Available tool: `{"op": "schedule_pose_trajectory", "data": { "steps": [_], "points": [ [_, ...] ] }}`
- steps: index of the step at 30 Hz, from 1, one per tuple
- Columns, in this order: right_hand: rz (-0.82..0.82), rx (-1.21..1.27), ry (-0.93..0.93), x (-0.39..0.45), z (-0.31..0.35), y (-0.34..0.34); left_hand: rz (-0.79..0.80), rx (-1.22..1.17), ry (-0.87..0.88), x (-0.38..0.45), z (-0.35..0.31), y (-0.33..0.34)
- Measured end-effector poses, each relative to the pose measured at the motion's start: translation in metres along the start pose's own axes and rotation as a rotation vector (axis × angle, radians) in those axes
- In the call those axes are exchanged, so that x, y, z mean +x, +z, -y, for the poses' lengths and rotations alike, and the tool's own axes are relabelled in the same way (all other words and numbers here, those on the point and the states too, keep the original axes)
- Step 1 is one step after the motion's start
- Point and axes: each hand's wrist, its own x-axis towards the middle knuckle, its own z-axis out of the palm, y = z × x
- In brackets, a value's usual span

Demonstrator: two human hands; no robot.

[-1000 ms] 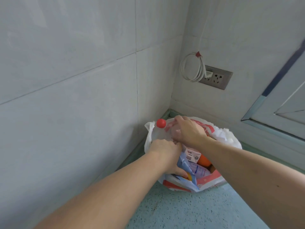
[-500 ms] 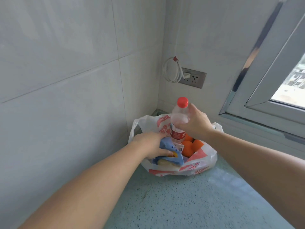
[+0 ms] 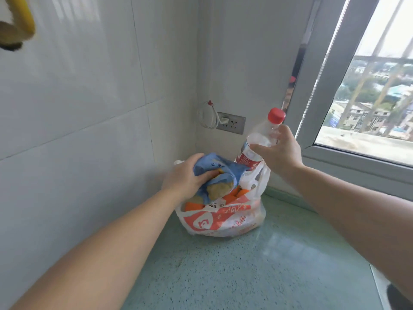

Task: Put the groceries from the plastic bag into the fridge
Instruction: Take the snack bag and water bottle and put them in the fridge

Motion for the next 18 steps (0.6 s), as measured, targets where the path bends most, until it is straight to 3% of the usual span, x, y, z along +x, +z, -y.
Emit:
{"op": "schedule_pose_trajectory", "data": {
  "steps": [7, 11, 15, 18],
  "points": [
    [-0.058, 0.007, -0.032, -0.005, 0.033, -0.046, -0.195, -0.218, -0.083, -0.01, -0.04, -0.021],
    [-0.031, -0.007, -0.051, -0.016, 0.057, -0.069, -0.283, -0.479, -0.124, -0.02, -0.077, -0.038],
    [0.015, 0.03, -0.036, -0.03, 0.08, -0.087, -0.202, -0.719, 0.007, -0.035, -0.121, -0.042],
    [0.013, 0.069, -0.054, -0.041, 0.091, -0.109, -0.011, -0.816, 0.055, -0.051, -0.148, -0.043]
  ]
}}
